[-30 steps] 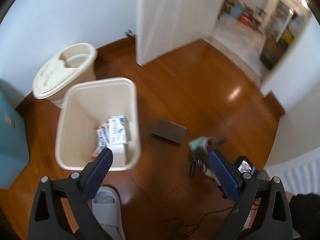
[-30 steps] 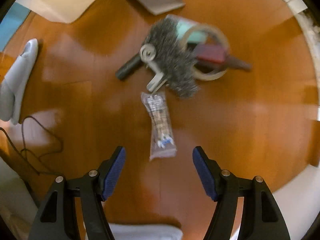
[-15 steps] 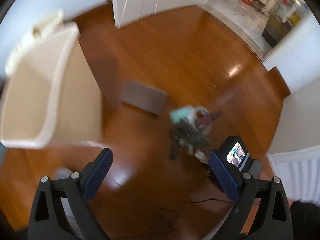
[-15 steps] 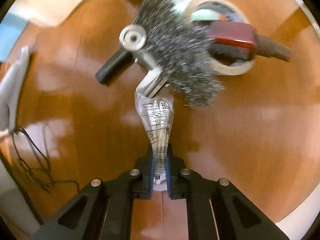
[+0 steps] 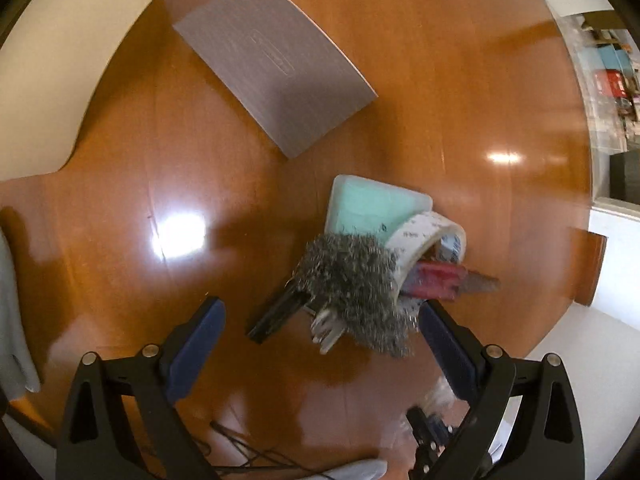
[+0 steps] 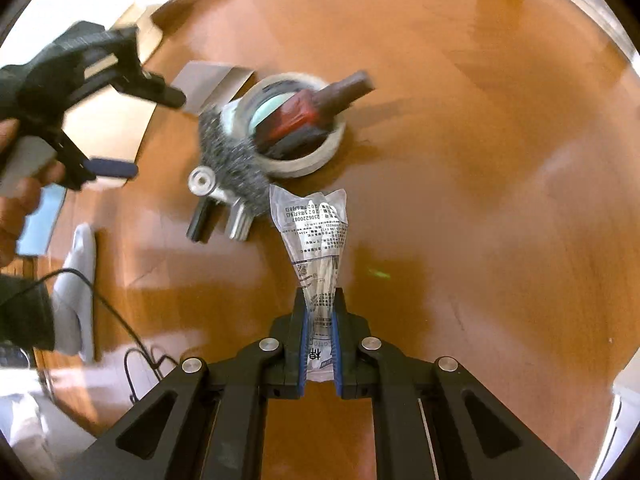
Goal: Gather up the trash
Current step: 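Grasp the steel wool ball with the left tool, then drop the steel wool into the wastebasket with the left tool while the right tool drops the bag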
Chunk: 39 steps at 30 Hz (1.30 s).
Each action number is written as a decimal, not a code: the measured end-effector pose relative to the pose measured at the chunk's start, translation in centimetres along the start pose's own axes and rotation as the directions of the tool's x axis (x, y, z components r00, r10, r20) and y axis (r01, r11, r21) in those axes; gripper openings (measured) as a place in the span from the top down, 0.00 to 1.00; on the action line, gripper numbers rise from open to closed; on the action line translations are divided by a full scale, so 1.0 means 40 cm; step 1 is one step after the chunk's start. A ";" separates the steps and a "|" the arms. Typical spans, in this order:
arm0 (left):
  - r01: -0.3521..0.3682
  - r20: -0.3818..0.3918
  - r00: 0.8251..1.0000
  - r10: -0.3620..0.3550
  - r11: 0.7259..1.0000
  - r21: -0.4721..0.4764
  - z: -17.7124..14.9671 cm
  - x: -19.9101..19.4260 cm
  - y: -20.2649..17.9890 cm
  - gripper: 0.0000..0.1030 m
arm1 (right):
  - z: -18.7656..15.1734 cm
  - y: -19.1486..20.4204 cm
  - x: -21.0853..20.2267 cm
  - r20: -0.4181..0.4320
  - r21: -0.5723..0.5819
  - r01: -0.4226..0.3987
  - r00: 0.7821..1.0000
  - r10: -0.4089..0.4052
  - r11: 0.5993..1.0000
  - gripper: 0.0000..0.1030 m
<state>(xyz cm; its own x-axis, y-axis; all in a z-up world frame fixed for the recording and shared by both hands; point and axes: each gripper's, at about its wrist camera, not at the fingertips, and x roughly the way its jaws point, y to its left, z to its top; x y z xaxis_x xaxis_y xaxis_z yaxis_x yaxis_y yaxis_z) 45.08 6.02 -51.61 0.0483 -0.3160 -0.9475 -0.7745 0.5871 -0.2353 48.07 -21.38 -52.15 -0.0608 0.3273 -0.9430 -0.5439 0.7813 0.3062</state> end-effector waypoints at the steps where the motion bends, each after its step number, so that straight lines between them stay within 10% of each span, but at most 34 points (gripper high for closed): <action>1: -0.009 0.011 1.000 0.008 1.000 0.009 0.003 0.005 -0.010 0.04 | 0.000 -0.009 0.000 0.007 0.009 -0.001 1.000 0.001 1.000 0.90; 9: -0.072 0.001 0.997 0.072 0.997 0.033 -0.006 0.064 -0.051 0.32 | -0.037 0.003 -0.025 0.017 -0.008 -0.003 1.000 0.003 1.000 0.90; 15: 0.014 -0.028 1.000 -0.013 1.000 0.024 -0.023 0.081 -0.043 0.90 | -0.038 0.007 -0.023 0.023 -0.008 0.016 1.000 -0.016 1.000 0.90; 24: 0.153 0.068 0.985 -0.157 0.986 0.067 -0.080 -0.165 0.018 0.92 | -0.005 0.045 -0.096 0.045 -0.040 0.052 0.998 -0.050 0.998 0.90; 30: 0.213 0.177 0.955 -0.239 0.965 0.151 -0.118 -0.515 0.098 0.92 | 0.017 0.112 -0.283 0.083 -0.048 0.083 0.993 -0.079 0.995 0.90; 39: 0.158 0.388 0.897 -0.211 0.974 0.165 -0.025 -0.935 0.334 0.92 | 0.063 0.337 -0.612 0.219 -0.094 0.108 0.972 -0.085 0.990 0.90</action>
<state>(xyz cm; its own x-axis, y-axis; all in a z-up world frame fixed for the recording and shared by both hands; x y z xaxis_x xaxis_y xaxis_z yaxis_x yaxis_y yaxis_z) 32.29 24.92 -19.11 0.4513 -0.1183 -0.8845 -0.6425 0.6448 -0.4140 44.35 -17.54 -24.60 0.1707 0.3680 -0.9140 -0.6237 0.7585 0.1890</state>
